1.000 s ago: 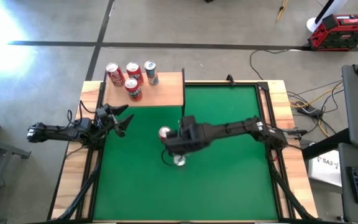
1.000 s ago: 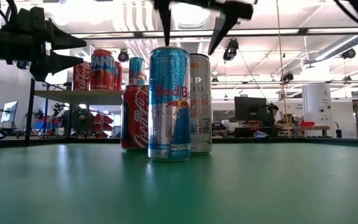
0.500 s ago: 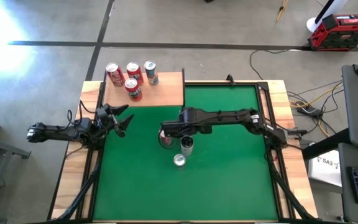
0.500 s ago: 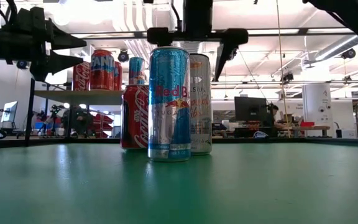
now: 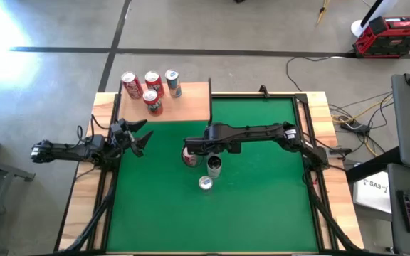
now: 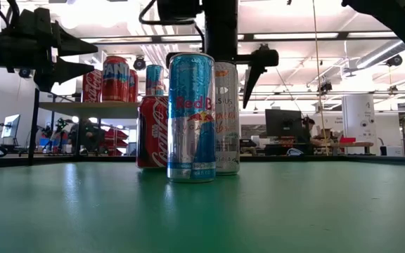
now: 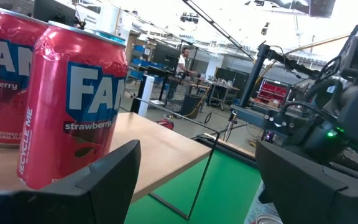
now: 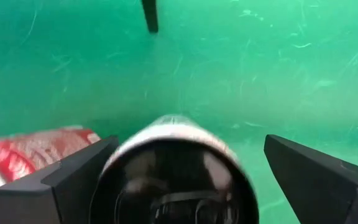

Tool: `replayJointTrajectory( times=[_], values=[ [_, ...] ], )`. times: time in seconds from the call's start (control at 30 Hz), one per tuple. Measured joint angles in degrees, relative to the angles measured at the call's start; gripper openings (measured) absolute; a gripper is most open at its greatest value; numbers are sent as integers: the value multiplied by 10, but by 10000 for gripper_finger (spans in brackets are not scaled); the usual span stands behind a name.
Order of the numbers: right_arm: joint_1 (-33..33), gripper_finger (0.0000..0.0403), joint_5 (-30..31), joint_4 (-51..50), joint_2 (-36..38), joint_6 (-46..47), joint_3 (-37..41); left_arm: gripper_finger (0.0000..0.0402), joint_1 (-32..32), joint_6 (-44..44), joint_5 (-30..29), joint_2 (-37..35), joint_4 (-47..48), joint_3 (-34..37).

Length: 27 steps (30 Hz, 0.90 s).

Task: Place canned beverage on shelf
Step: Put the top white soda can on the shelf

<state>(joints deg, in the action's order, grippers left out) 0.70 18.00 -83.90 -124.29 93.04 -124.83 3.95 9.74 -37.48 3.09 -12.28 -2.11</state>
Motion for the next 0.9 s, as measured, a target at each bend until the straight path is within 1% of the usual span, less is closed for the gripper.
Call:
replayJointTrajectory(
  times=[0.13,0.23,0.37,0.5,0.53,0.77,0.9],
  values=[
    [-2,375,2,2,0,10,1,302,0,0,0,0,0,0],
    [-3,350,7,7,0,20,1,302,0,0,0,0,0,0],
    [-3,303,2,13,-2,24,1,302,0,0,0,0,0,0],
    [-1,245,-1,15,-2,30,1,302,0,0,0,0,0,0],
    [-1,237,-1,16,-2,28,1,302,0,0,0,0,0,0],
    [-1,238,-5,20,-3,11,-6,302,0,0,0,0,0,0],
    [-1,238,-6,17,-1,-15,-28,302,0,0,0,0,0,0]
  ],
)
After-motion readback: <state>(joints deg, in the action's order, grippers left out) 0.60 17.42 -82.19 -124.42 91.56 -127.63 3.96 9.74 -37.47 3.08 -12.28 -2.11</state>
